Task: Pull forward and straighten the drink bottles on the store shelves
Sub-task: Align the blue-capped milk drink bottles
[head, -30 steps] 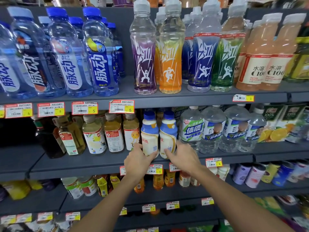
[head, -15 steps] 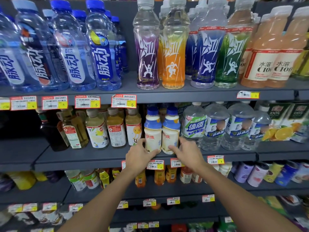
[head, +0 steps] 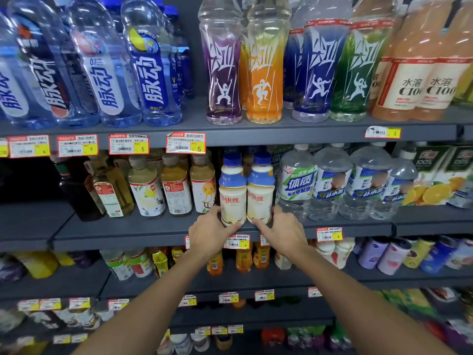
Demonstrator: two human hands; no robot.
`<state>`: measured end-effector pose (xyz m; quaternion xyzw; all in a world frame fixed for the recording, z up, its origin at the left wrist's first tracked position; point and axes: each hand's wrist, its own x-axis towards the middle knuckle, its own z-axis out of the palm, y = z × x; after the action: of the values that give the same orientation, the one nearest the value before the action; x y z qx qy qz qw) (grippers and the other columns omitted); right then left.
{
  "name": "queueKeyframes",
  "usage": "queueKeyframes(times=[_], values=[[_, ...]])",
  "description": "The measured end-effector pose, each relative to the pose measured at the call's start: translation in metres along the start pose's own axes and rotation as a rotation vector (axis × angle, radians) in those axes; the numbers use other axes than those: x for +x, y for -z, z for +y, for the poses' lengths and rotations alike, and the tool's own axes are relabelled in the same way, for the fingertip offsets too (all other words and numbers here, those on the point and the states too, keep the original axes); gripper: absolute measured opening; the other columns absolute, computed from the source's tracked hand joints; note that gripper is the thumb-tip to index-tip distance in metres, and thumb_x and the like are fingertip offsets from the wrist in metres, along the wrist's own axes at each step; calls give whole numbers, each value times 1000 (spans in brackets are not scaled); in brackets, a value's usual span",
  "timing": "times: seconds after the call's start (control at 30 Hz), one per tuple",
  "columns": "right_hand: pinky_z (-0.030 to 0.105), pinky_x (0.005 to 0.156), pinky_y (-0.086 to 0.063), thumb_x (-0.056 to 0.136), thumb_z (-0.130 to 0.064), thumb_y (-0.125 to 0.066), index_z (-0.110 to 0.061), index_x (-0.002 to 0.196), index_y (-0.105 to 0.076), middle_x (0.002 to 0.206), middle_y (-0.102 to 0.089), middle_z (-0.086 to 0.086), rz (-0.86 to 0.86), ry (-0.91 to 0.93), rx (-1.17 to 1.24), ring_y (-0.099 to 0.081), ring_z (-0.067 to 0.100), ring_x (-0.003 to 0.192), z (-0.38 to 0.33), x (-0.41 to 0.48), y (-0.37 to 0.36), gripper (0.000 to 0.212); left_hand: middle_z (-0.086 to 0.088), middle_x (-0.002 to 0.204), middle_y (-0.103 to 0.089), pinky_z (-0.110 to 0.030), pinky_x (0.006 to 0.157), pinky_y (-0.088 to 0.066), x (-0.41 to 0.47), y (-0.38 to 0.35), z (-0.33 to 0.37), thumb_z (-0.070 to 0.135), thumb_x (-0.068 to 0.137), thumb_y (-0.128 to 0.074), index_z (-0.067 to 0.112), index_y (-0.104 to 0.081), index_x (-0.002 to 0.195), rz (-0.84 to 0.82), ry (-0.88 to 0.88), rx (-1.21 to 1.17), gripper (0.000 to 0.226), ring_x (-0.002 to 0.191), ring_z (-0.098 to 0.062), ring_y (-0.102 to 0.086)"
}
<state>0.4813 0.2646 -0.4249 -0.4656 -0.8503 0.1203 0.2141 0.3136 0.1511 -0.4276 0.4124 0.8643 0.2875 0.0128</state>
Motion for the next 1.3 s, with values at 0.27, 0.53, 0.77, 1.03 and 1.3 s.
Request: queueKeyframes(times=[0.27, 0.53, 0.77, 1.03, 1.3], values=[[35, 69, -53, 85, -74, -52, -17, 107, -64, 89, -70, 4, -75, 145, -160, -67, 23, 87, 15, 7, 6, 63, 4, 109, -69, -35, 69, -40, 4, -8, -2, 78, 74, -62, 25, -48, 127, -34, -83, 145, 76, 102, -22, -66], [35, 66, -48, 88, -70, -52, -10, 106, -62, 88, -68, 9, -121, 162, -141, -66, 27, 89, 20, 12, 2, 64, 4, 102, -69, -33, 65, -39, 17, -5, -8, 78, 73, -63, 24, -55, 116, -51, -131, 168, 70, 95, -20, -65], [31, 60, -40, 88, -69, -52, -10, 108, -62, 87, -68, 11, -131, 205, -140, -65, 28, 86, 27, 20, -3, 64, 3, 104, -70, -34, 68, -40, 17, -7, -4, 79, 72, -63, 23, -56, 114, -37, -102, 188, 71, 98, -21, -65], [31, 57, -37, 89, -67, -52, -8, 102, -61, 82, -66, 12, -114, 256, -184, -65, 31, 84, 32, 24, -7, 61, 2, 97, -67, -32, 62, -39, 27, 5, -10, 78, 77, -60, 21, -54, 105, -99, -238, 348, 64, 87, -18, -61], [31, 55, -38, 91, -66, -49, -10, 103, -60, 77, -67, 9, -96, 288, -210, -66, 29, 81, 32, 24, -8, 59, 3, 93, -65, -31, 62, -39, 29, 5, -13, 77, 78, -59, 21, -54, 104, -96, -272, 358, 62, 84, -17, -60]])
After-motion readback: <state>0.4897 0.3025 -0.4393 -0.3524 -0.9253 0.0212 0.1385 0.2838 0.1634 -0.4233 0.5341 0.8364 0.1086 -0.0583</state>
